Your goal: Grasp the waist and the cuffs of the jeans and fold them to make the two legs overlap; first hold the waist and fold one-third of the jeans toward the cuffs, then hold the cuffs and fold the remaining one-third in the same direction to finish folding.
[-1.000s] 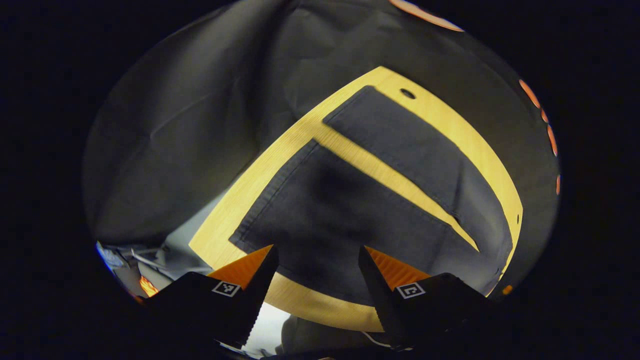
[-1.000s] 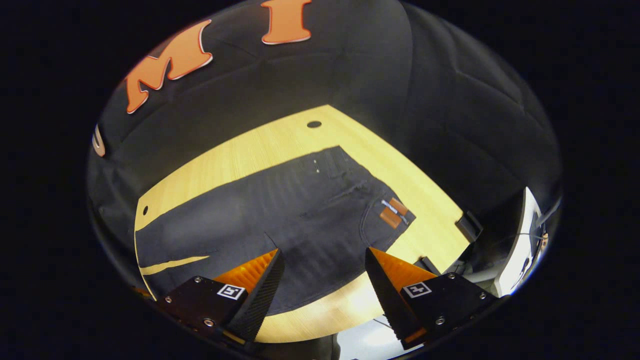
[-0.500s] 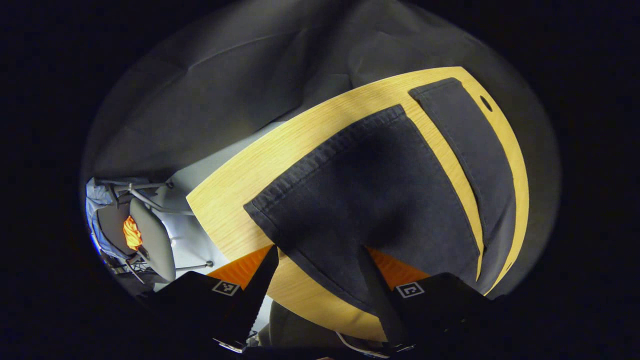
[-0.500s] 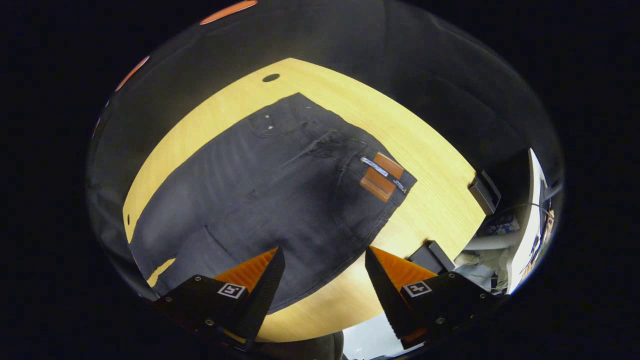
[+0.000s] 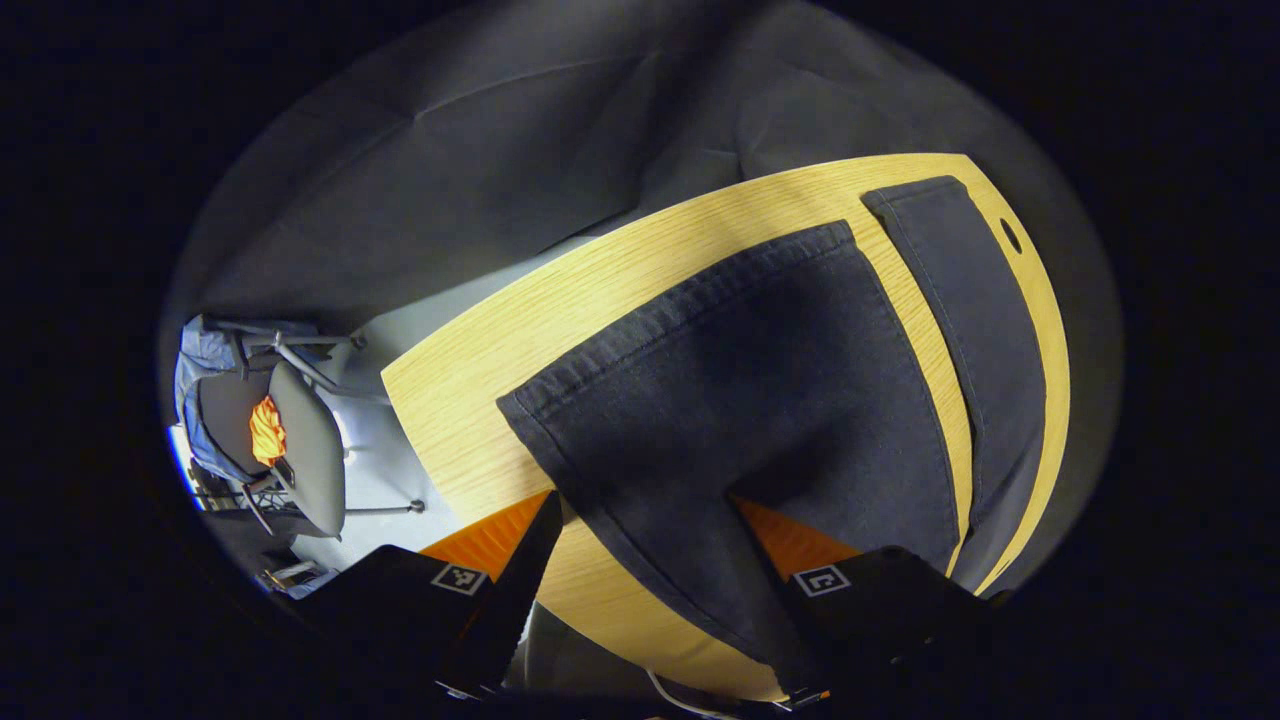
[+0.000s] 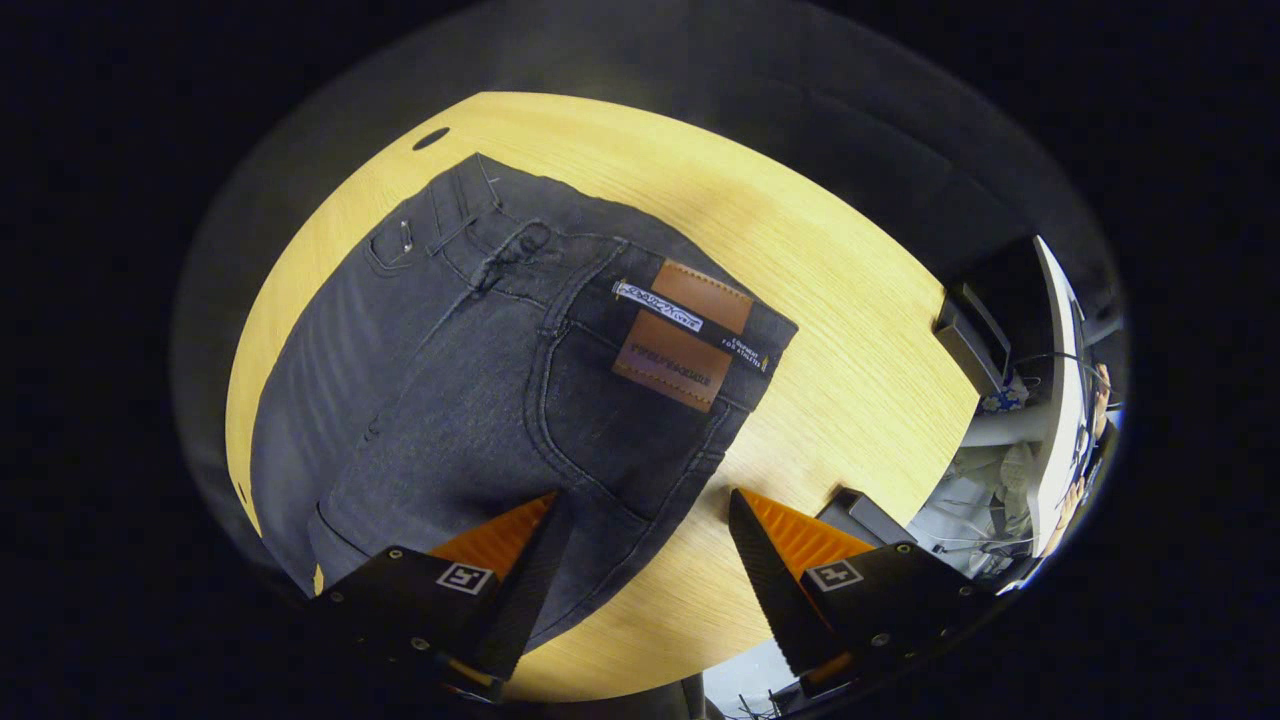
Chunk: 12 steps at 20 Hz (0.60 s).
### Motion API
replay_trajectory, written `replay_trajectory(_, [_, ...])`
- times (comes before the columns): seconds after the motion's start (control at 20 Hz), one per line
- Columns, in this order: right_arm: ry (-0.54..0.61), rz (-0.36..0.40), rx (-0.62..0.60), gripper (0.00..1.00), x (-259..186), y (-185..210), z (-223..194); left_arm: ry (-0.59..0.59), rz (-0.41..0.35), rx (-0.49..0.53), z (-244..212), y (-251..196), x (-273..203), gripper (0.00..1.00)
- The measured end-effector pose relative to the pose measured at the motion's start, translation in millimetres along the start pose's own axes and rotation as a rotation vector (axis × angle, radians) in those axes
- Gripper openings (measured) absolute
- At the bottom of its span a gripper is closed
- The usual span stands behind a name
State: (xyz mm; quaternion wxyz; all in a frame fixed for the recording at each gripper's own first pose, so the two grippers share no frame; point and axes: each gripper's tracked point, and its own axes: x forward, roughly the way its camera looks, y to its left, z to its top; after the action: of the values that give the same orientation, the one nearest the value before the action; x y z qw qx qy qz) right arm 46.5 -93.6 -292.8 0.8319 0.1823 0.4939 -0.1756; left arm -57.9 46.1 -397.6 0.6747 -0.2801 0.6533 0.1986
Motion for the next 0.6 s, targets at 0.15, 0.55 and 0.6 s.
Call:
replay_trajectory(0.15, [0.006, 0.005, -0.023, 0.92, -1, 3, 1, 0.004, -0.004, 0.016, 0, 0, -5, 0.95])
replay_trajectory(0.55, [-0.045, 0.192, 0.147, 0.17, -4, 22, 0, -0.112, -0.223, 0.059, 6, -20, -11, 0.01])
replay_trajectory(0.6, [-0.044, 0.234, 0.204, 0.17, -4, 25, 4, -0.122, -0.255, 0.057, 9, -20, -15, 0.01])
